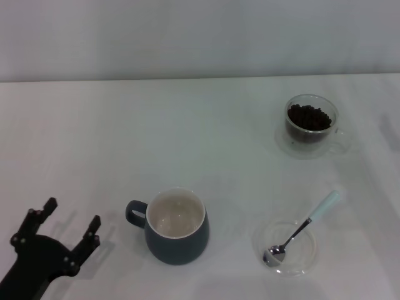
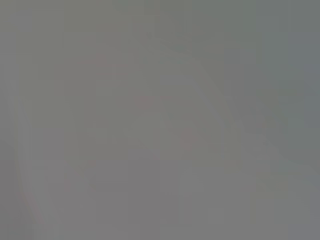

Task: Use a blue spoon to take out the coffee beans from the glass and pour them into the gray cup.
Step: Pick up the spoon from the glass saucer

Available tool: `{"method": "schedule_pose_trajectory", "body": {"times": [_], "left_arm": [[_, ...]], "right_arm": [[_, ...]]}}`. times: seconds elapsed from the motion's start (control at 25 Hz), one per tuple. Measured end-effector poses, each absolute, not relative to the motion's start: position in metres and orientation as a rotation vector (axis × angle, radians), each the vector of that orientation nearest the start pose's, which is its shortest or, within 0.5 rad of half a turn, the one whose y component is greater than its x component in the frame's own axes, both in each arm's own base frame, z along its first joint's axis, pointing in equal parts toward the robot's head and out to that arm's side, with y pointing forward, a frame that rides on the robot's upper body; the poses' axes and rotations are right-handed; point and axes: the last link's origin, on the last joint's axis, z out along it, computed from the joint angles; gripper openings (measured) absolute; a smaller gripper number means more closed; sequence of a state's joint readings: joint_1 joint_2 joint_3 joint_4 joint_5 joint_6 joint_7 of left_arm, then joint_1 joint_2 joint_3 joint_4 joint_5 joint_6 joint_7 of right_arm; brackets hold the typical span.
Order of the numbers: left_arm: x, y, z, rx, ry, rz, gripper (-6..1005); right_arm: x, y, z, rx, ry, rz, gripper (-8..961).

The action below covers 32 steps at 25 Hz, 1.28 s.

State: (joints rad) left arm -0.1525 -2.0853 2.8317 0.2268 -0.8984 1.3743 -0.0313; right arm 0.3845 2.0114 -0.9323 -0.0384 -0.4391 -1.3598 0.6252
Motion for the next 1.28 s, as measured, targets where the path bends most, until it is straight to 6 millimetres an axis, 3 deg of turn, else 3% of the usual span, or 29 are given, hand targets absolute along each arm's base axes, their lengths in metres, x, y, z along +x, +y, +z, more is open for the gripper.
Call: {"method": "schedule_pose_trajectory", "body": {"times": [0.24,0.68,0.92,1.28], "left_arm": [[-0.336,0.197,-0.068,-1.884,-0.493,-0.73,851],[-0.35,0.209,-0.044,-1.664,-0.57,-0.73,849],[-0.355,0.218,-0.034,-1.583,-0.581,-0.724,850],[-0.352,0.225,-0.032,-1.575,-0.571,-0.732,849]], "right_arm": [[0.375,0.303,0.057,-1.405,0.801,1.032,840],[0.395,0.283,0.061,-1.514,1.224,1.17,840],[0.397,0.277,0.054,-1.636,1.419,1.134,840],[0.398,0.268,0.033,-1.68,1.513,1.076,840]]}}
